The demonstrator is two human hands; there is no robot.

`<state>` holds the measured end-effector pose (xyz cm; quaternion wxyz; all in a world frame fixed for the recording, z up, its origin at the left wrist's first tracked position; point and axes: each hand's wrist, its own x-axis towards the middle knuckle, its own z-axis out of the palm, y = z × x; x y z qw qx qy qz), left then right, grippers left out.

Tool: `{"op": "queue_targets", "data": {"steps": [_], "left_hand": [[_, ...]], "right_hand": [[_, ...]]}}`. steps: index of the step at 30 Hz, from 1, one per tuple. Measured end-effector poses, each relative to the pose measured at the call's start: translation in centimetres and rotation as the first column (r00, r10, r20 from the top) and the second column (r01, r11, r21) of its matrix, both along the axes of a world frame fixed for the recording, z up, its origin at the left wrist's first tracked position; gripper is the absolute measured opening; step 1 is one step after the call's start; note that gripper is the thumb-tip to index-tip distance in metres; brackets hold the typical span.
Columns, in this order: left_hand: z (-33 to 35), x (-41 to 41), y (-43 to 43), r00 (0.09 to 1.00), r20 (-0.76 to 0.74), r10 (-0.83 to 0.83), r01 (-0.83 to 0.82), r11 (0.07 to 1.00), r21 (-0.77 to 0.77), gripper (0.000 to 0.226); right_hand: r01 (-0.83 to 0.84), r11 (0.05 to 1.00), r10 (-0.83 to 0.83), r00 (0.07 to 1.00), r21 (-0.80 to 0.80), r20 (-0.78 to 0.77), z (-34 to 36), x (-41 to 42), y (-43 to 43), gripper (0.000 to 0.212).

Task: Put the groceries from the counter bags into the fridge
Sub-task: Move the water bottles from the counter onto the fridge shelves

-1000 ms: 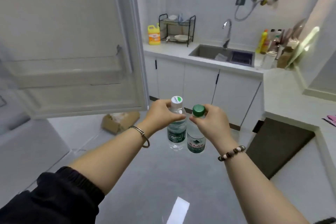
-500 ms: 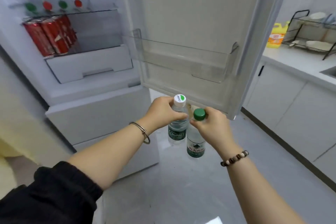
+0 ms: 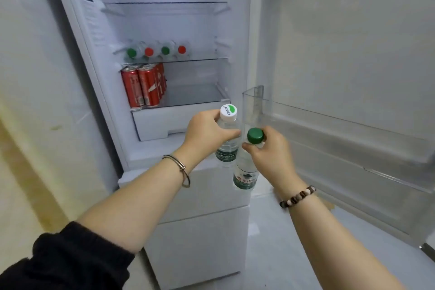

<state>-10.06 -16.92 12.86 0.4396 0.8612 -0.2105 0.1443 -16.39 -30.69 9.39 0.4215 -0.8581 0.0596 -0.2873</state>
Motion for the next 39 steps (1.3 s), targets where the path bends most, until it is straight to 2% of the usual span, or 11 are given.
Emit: {"op": "queue_targets", "data": {"steps": [4, 15, 24, 29, 34, 39], "left_hand": [[2.9, 4.7, 2.6, 0.99, 0.136, 0.033, -0.023, 0.997, -0.07, 0.023], [8.5, 12.1, 5.8, 0.918, 0.391, 0.066, 0.068, 0.946, -0.318, 0.027], [10.7, 18.4, 4.1, 0.794, 0.598, 0.106, 0.142, 0.925, -0.353, 0.039], [12.5, 22.6, 3.1, 0.766, 0.631, 0.123, 0.145, 0.923, -0.357, 0.037], [13.3, 26.2, 2.3, 0.816, 0.557, 0.153, 0.137, 0.886, -0.443, 0.029], [13.4, 29.0, 1.5, 0.795, 0.587, 0.156, 0.18, 0.862, -0.473, 0.034]], "right_hand": [[0.019, 1.0, -0.021, 0.991, 0.017, 0.131, 2.3, 4.8, 3.2, 0.022], [0.06, 0.998, -0.046, 0.901, -0.021, 0.432, 8.0, 13.3, 6.9, 0.026], [0.05, 0.997, -0.073, 0.762, 0.053, 0.643, 11.5, 20.2, 6.0, 0.029], [-0.017, 0.991, -0.085, 0.686, 0.133, 0.723, 13.6, 24.5, 5.4, 0.029], [-0.001, 0.993, -0.092, 0.585, 0.114, 0.806, 15.1, 28.1, 5.6, 0.031], [0.011, 0.985, -0.144, 0.581, 0.169, 0.801, 15.3, 31.6, 5.5, 0.027]]}}
